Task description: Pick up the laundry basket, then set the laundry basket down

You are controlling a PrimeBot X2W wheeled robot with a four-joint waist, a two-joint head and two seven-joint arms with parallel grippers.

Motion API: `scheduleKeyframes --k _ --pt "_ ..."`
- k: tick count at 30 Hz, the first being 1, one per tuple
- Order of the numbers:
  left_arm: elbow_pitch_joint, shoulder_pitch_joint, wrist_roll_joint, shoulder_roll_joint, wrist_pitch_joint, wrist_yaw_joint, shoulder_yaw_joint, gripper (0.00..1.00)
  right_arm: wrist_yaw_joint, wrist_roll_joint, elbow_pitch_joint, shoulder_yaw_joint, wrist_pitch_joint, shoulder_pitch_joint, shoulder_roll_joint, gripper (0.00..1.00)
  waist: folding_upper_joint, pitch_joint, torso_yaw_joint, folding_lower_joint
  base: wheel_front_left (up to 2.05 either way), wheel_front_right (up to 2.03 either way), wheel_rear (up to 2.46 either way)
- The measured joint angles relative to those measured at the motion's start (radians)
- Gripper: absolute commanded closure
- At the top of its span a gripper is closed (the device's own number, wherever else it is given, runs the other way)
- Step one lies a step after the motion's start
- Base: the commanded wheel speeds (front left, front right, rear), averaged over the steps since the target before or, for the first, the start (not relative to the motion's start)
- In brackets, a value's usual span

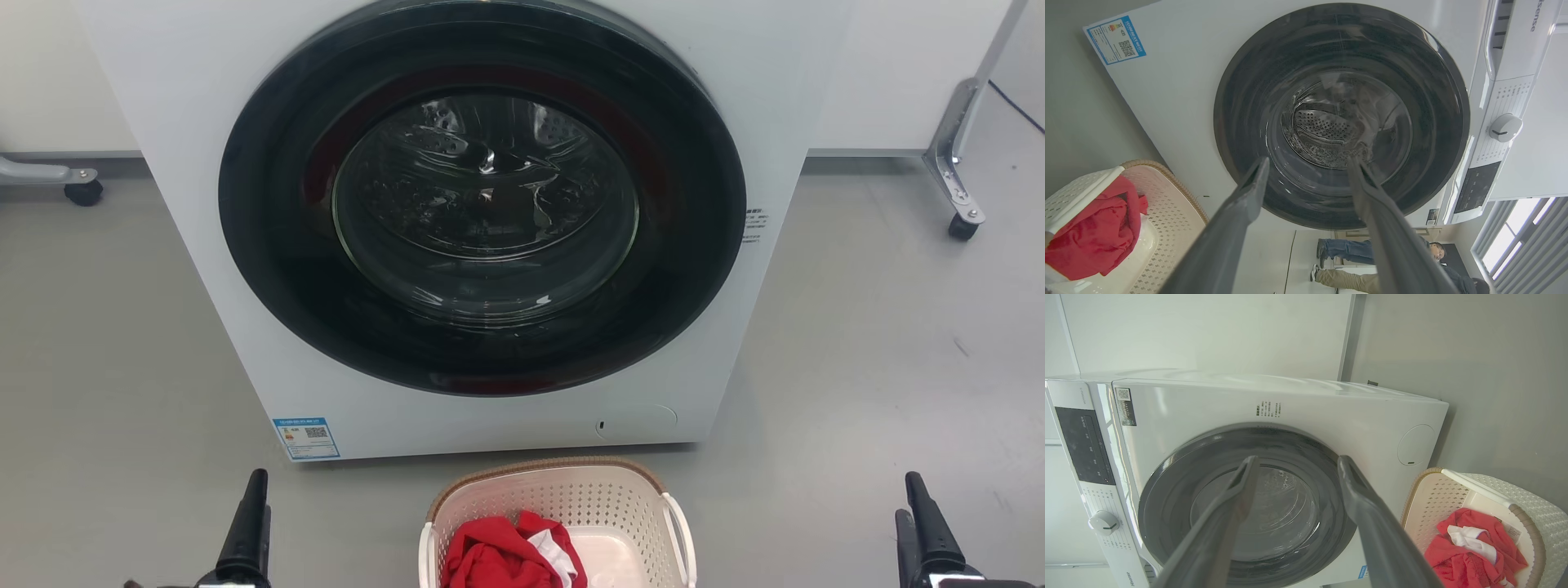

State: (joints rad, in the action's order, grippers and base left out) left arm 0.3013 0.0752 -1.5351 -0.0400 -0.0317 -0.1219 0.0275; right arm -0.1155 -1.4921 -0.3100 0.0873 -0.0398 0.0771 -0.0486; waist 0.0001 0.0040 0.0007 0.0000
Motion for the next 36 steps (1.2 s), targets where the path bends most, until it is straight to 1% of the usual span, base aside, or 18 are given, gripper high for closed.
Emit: scheduleKeyframes --k 4,5,8,12,16,30,32,36 --pt "-0.010 0.004 0.059 -0.013 0.018 0.000 -0.018 0.00 0.000 0.056 0.004 -0.020 0.020 0.011 -0.016 0.00 0.0000 0.000 0.001 0.0000 0.00 0.00 0.00" --pt "-0.010 0.004 0.059 -0.013 0.018 0.000 -0.018 0.00 0.000 0.056 0.004 -0.020 0.020 0.011 -0.016 0.00 0.0000 0.000 0.001 0.0000 0.00 0.00 0.00" --pt "-0.014 0.009 0.113 -0.025 0.030 0.001 -0.034 0.00 0.000 0.103 0.006 -0.034 0.033 0.016 -0.026 0.00 0.0000 -0.001 0.001 0.0000 0.00 0.00 0.00" --pt "-0.024 0.024 0.185 -0.036 0.045 0.016 -0.054 0.00 0.003 0.169 0.009 -0.056 0.050 0.017 -0.040 0.00 0.0000 -0.002 0.001 0.0000 0.00 0.00 0.00" --pt "-0.034 0.026 0.254 -0.051 0.061 0.027 -0.077 0.00 0.019 0.238 0.016 -0.079 0.066 0.021 -0.056 0.00 0.0000 -0.003 0.001 0.0000 0.00 0.00 0.00" --pt "-0.093 0.043 0.517 -0.091 0.113 0.096 -0.165 0.00 0.068 0.486 0.042 -0.174 0.118 0.036 -0.110 0.00 0.0000 -0.009 0.004 0.0000 0.00 0.00 0.00" --pt "-0.096 0.043 0.556 -0.096 0.118 0.097 -0.179 0.00 0.073 0.517 0.043 -0.188 0.124 0.036 -0.119 0.00 0.0000 -0.010 0.004 0.0000 0.00 0.00 0.00" --pt "-0.108 0.043 0.626 -0.111 0.132 0.114 -0.207 0.00 0.087 0.585 0.043 -0.218 0.140 0.037 -0.132 0.00 0.0000 -0.012 0.005 0.0000 0.00 0.00 0.00"
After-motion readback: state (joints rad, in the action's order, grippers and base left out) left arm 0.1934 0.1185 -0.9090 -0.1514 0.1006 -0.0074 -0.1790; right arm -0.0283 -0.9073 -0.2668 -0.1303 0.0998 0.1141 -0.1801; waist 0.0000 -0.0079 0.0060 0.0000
